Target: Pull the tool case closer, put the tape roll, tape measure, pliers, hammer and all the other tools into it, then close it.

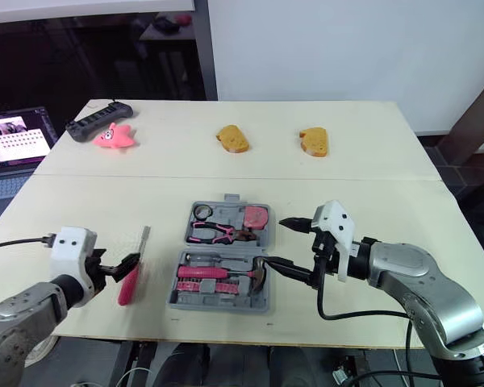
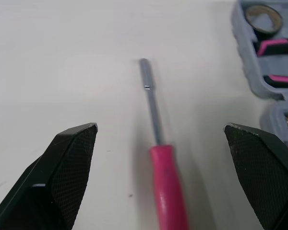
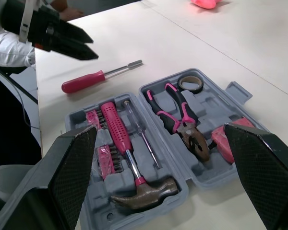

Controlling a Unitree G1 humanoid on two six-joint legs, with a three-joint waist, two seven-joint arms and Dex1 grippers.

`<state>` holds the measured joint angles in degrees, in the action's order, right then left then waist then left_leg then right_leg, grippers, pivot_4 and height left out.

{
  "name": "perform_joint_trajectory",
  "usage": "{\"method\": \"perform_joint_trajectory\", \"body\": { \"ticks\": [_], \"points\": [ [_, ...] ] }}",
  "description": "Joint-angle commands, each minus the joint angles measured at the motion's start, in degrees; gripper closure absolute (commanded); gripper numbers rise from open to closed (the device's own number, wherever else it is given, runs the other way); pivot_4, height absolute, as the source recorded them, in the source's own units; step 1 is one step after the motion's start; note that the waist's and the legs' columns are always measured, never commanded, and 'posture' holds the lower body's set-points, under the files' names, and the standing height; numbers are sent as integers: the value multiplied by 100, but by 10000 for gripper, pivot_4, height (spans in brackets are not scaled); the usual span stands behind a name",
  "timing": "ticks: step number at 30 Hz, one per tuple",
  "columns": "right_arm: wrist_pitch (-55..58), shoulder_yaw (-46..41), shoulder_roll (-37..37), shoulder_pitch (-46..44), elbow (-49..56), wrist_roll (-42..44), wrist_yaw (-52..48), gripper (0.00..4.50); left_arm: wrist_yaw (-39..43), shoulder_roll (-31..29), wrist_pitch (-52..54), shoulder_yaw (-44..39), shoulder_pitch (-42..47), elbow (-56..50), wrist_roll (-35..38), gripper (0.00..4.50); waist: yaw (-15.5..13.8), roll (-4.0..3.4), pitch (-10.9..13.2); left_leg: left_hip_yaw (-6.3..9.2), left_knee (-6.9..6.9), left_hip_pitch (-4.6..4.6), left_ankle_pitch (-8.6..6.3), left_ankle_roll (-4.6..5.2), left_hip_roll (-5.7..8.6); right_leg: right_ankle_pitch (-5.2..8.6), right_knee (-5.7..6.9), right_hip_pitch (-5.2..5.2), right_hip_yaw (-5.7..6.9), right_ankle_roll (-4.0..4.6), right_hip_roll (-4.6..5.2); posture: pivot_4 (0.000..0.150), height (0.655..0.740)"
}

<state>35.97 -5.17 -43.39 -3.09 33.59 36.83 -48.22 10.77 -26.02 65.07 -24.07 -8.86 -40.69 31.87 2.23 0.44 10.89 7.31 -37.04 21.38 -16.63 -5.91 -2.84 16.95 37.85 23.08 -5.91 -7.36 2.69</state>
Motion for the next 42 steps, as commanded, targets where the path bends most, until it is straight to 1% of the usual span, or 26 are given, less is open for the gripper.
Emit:
{"method": "perform_joint_trajectory", "body": {
  "ticks": [1,3,5,7,10,14,16,22,30,31,32,33,35,36,38,39,42],
  "points": [
    [-82,40,27,-122,54,33,-38,0,-325,215,316,25,408,-23,18,700,-7,4,0,0,-1,1,0,0,0,-1,-4,-1,0,0,0,1500,7400],
    [-88,65,29,-165,18,22,-46,0,-564,418,515,106,672,188,-85,700,-10,7,0,0,-1,1,0,0,0,-7,-5,-2,0,-12,0,1500,7400],
    [-99,78,29,-201,-11,8,-51,0,-629,514,402,376,681,447,-269,700,8,7,0,0,0,0,0,0,0,-8,-7,-3,0,-13,-1,1500,7400],
    [-105,89,27,-225,-26,-9,-46,0,-686,654,335,465,596,587,-355,700,38,9,1,0,2,-1,0,0,0,-9,-8,-2,0,-15,-1,1500,7400],
    [-79,48,17,-244,-16,19,-32,0,-655,651,160,637,315,656,-543,700,33,12,3,0,6,0,-2,2,0,-8,-10,2,-1,-15,-2,1500,7400],
    [-54,18,-12,-226,9,21,-21,0,-706,770,120,757,155,708,-690,700,-8,15,4,0,3,2,-1,2,0,-6,-11,1,-1,-10,-1,1500,7400],
    [-42,4,-24,-222,9,25,-16,0,-723,833,53,815,162,766,-763,700,-16,15,4,0,1,2,-1,1,0,1,-20,-6,-1,4,0,1500,7400],
    [-8,-22,-38,-255,-15,37,-10,0,-728,948,10,967,269,834,-864,700,-19,14,3,0,3,0,-1,1,0,-5,-25,-10,-1,-5,0,1500,7400],
    [31,18,-7,-270,-8,16,58,0,-744,1015,284,1047,549,826,-900,700,-17,14,3,0,3,0,-1,1,0,-8,-33,-13,-1,-11,0,1500,7400],
    [40,13,-5,-264,1,24,68,0,-754,1027,325,1052,555,800,-902,5692,-14,14,3,0,4,0,-1,1,0,-8,-33,-13,-1,-11,0,1500,7400],
    [47,3,-10,-253,15,31,76,0,-767,1055,386,1052,562,761,-892,8231,-15,14,3,0,4,0,-1,1,0,-8,-33,-13,-1,-11,0,1500,7400],
    [55,-4,-13,-243,24,36,83,0,-774,1069,435,1059,569,731,-887,12797,-17,14,3,0,4,0,-1,1,0,-8,-33,-13,-1,-11,0,1500,7400],
    [63,-9,-17,-233,30,32,94,0,-782,1088,499,1061,593,697,-892,22909,-19,14,3,0,3,0,-1,1,0,-8,-38,-16,-1,-10,0,1500,7400],
    [64,-7,-14,-229,28,28,100,0,-787,1091,516,1058,610,693,-902,28887,-19,14,3,0,3,0,-1,1,0,-8,-40,-17,-1,-10,0,1500,7400],
    [64,-5,-12,-218,27,20,110,0,-809,1103,555,1036,650,679,-917,38255,-23,14,3,0,4,0,-1,1,0,-8,-43,-18,-1,-11,0,1500,7400],
    [66,-3,-9,-221,23,18,117,0,-821,1096,558,1026,678,674,-937,40517,-23,13,3,0,4,0,-1,1,0,-8,-44,-20,-1,-11,1,1500,7400],
    [64,14,-7,-222,13,-1,136,0,-849,1076,522,965,756,664,-985,40431,-25,14,3,0,4,0,-1,1,0,-8,-46,-20,-1,-10,0,1500,7400]
  ]
}}
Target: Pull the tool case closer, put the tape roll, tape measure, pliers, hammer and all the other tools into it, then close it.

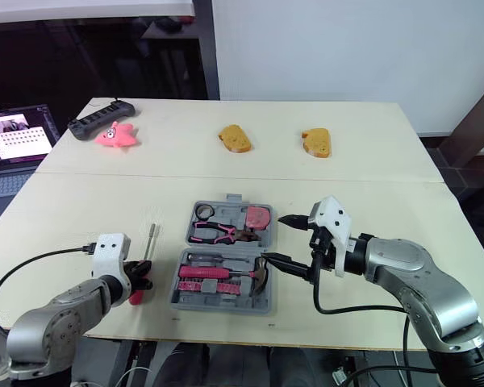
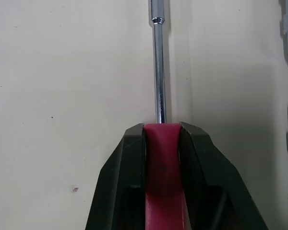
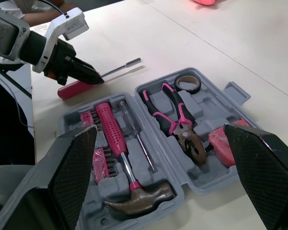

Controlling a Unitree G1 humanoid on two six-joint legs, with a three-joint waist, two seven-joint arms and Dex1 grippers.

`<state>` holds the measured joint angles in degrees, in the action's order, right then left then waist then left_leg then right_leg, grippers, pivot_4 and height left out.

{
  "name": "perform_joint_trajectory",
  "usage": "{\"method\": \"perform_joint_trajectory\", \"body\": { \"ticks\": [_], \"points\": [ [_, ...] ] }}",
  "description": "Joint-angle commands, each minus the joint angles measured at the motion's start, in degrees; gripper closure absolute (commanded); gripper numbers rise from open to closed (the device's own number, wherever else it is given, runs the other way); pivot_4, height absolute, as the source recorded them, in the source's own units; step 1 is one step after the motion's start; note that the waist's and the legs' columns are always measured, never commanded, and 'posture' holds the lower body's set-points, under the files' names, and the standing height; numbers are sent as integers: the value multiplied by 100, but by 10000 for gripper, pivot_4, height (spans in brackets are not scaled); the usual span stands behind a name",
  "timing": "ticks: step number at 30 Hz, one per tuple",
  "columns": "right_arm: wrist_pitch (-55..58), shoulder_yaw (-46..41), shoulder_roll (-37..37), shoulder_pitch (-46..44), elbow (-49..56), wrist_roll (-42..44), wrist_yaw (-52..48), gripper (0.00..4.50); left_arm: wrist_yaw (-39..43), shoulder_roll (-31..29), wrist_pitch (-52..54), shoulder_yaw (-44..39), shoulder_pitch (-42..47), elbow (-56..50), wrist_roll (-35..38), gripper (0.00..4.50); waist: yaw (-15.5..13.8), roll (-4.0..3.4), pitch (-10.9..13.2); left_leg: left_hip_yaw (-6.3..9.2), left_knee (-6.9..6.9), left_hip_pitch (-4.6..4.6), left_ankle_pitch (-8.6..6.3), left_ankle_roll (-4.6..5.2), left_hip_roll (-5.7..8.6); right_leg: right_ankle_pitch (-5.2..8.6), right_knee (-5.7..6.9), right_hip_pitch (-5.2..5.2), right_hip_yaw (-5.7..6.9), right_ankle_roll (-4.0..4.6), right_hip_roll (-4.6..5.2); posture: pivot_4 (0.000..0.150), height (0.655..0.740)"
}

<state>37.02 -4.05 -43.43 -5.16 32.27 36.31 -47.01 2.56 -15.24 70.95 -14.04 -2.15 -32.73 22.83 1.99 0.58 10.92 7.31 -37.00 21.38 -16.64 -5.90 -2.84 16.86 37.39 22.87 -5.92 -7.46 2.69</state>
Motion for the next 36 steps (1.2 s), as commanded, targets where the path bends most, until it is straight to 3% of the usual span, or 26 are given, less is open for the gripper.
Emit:
{"method": "perform_joint_trajectory", "body": {
  "ticks": [1,3,7,11,16,21,24,31,36],
  "points": [
    [-42,-93,-4,-14,143,47,19,0,-31,-9,-99,-54,102,-134,-95,40431,-2,1,0,0,0,0,0,0,0,0,0,0,0,0,0,1500,7400],
    [-36,-106,-11,12,161,52,29,0,112,-220,-352,-192,171,-260,-108,40431,0,3,2,0,0,0,0,0,0,0,-2,0,0,0,0,1500,7400],
    [-13,-201,-61,78,182,104,7,0,1071,-1515,-1101,-210,-2,-597,-190,40431,31,17,12,3,8,2,0,0,-2,-1,-1,10,1,4,-3,1500,7400],
    [-21,-256,-115,149,187,134,-87,0,2724,-2892,-1807,45,-64,-673,175,40431,34,19,16,-8,12,4,-1,-2,-1,7,-15,7,-4,18,5,1500,7400],
    [-29,-162,-110,226,260,114,-145,0,5014,-4150,-2387,758,360,-598,897,40431,27,21,25,-12,12,10,-1,-2,-1,8,-21,11,-4,21,5,1500,7400],
    [-67,-269,-16,315,297,66,41,0,6160,-4601,-2493,1629,922,-297,1093,40431,63,16,30,-14,17,10,-2,-1,-2,8,-19,16,-6,20,3,1500,7400],
    [-63,-383,-30,402,368,61,151,0,6267,-4750,-2388,2195,1346,-68,776,40431,55,13,37,-14,21,11,-2,0,-3,8,-18,21,-9,19,0,1500,7400],
    [-162,-361,53,519,400,-28,298,0,6752,-4967,-1366,3928,3255,-207,135,40431,44,32,53,-16,13,19,-2,0,-2,7,-19,20,-11,17,-1,1500,7400],
    [-211,-376,134,621,457,-61,423,0,6799,-4671,-1416,4869,3969,-488,-460,40431,55,29,56,-15,18,17,-5,7,-2,0,-17,22,-12,-2,-3,1500,7400]
  ]
}}
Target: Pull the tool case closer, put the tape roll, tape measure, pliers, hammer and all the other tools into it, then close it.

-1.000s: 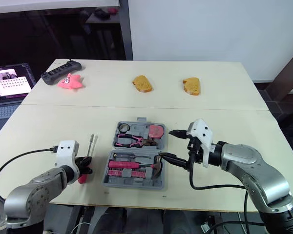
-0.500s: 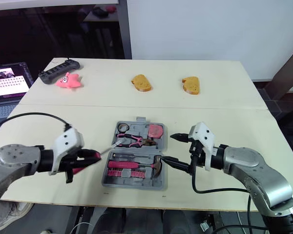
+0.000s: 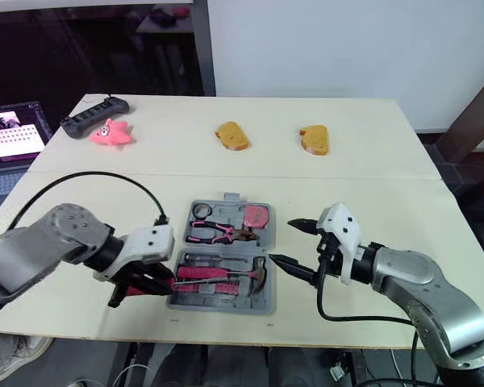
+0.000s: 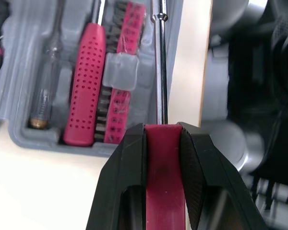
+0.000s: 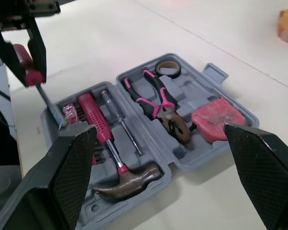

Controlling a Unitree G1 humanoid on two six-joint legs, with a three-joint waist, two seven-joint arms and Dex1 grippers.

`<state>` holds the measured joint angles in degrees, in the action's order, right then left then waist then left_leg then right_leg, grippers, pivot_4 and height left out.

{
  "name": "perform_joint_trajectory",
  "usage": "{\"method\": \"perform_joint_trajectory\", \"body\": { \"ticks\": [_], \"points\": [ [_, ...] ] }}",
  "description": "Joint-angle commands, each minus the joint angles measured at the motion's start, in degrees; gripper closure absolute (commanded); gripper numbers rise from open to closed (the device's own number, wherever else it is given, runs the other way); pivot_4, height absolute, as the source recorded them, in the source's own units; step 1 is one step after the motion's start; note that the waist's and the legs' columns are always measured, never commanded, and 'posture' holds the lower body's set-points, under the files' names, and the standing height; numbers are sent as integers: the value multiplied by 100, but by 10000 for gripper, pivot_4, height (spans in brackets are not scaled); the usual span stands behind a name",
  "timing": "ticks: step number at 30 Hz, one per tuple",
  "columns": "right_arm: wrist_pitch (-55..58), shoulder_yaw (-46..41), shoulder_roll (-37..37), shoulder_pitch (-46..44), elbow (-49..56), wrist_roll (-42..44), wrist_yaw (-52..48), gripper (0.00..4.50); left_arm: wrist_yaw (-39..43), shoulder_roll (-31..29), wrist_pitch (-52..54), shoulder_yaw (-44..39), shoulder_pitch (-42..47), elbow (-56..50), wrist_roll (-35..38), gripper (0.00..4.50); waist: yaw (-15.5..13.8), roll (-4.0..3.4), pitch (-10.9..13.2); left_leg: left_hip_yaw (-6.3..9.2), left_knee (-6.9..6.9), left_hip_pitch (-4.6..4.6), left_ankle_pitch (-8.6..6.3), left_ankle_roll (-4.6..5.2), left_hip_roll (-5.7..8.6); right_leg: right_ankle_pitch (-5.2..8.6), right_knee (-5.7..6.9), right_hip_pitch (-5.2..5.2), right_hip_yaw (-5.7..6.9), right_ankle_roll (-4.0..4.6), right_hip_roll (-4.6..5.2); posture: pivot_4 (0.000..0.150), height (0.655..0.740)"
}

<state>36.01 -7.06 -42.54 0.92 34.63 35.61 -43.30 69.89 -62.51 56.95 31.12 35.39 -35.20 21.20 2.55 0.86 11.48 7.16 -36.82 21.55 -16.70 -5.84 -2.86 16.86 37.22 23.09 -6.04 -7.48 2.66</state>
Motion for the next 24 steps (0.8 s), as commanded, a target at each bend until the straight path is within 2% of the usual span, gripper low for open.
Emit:
{"method": "perform_joint_trajectory", "body": {
  "ticks": [1,3,9,17,24],
  "points": [
    [-115,-71,50,22,222,3,63,0,59,70,-27,542,320,-229,-487,40431,-1,1,1,0,0,0,0,1,0,0,2,1,0,-1,-1,1500,7400],
    [-106,-55,70,24,243,9,87,0,7,211,-71,893,529,-91,-839,40431,-3,0,1,0,-1,-1,0,1,-1,0,4,2,0,-1,-2,1500,7400],
    [-82,17,125,24,268,-15,152,0,-37,911,66,1525,1023,314,-1306,40431,-25,1,1,0,-17,3,0,2,0,1,6,-5,-1,2,-1,1500,7400],
    [-37,-14,93,234,373,23,164,0,-276,1703,830,1898,1355,303,-1292,40431,-18,1,2,1,-16,0,-1,4,0,-1,10,-4,-1,-2,-2,1500,7400],
    [38,-61,-68,285,453,130,-34,0,-619,1942,1183,2132,1253,185,-1263,40431,-19,0,1,2,-17,-3,-1,4,0,-1,15,-5,-1,-4,-2,1500,7400]
  ]
}}
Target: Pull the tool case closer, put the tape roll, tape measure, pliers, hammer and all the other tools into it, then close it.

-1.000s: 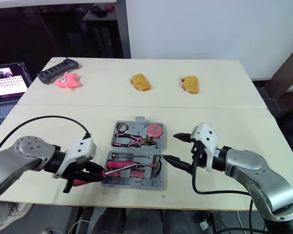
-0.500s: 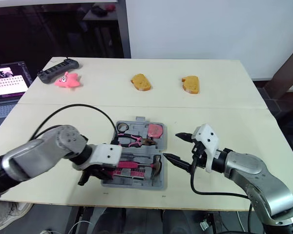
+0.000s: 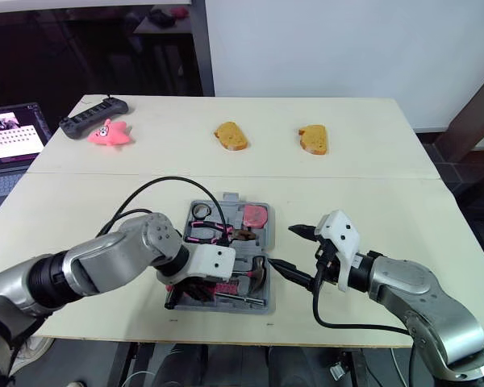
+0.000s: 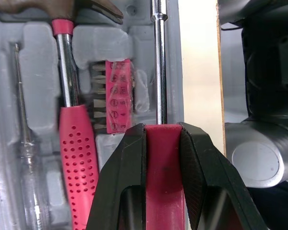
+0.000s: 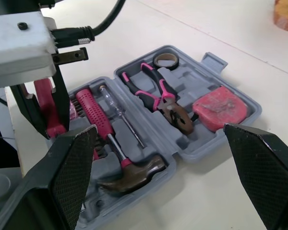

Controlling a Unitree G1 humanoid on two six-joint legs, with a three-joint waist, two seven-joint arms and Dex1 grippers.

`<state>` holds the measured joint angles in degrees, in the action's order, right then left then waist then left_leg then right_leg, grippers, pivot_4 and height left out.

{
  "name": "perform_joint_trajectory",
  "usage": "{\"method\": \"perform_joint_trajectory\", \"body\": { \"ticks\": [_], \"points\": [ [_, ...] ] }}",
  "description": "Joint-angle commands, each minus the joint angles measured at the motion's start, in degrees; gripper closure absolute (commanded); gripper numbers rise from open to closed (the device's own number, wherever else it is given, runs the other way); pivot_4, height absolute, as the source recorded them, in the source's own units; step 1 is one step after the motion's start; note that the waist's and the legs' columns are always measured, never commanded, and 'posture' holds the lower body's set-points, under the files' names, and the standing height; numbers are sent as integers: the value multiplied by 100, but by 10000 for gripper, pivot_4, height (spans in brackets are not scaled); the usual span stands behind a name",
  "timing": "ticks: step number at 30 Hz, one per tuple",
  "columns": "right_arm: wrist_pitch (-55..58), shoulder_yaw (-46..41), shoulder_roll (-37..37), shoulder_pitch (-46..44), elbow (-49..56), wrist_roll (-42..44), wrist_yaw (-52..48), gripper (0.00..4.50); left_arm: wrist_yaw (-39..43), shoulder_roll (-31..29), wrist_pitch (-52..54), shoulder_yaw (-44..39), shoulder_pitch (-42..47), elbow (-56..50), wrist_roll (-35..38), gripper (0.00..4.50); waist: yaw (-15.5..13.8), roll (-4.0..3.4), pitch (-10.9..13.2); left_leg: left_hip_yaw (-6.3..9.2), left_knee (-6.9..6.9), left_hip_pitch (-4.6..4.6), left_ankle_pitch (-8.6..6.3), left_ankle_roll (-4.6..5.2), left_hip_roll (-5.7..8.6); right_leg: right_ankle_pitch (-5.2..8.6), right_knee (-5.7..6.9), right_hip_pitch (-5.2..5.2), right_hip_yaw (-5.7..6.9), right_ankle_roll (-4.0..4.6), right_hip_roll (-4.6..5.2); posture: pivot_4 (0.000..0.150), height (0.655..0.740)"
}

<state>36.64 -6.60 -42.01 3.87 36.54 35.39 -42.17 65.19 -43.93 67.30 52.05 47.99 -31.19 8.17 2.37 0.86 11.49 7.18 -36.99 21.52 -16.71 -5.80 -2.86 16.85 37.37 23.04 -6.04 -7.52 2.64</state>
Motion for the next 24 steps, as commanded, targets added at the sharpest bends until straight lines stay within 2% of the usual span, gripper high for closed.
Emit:
{"method": "perform_joint_trajectory", "body": {
  "ticks": [1,13,24],
  "points": [
    [-42,-104,-173,-17,244,147,-226,0,-218,125,223,30,-30,-235,70,40431,-2,0,0,0,-1,0,0,0,0,0,0,-2,0,0,1,1500,7400],
    [-382,-53,-671,-470,-464,49,-1297,0,-942,39,759,21,-306,-594,327,40431,-6,0,0,0,-4,-4,0,0,0,0,0,-7,1,-2,1,1500,7400],
    [-457,83,-692,-790,-708,-101,-1537,0,-1333,232,705,101,-323,-412,474,40431,-16,0,0,0,-5,-6,0,0,0,-1,0,-10,1,-2,1,1500,7400]
  ]
}}
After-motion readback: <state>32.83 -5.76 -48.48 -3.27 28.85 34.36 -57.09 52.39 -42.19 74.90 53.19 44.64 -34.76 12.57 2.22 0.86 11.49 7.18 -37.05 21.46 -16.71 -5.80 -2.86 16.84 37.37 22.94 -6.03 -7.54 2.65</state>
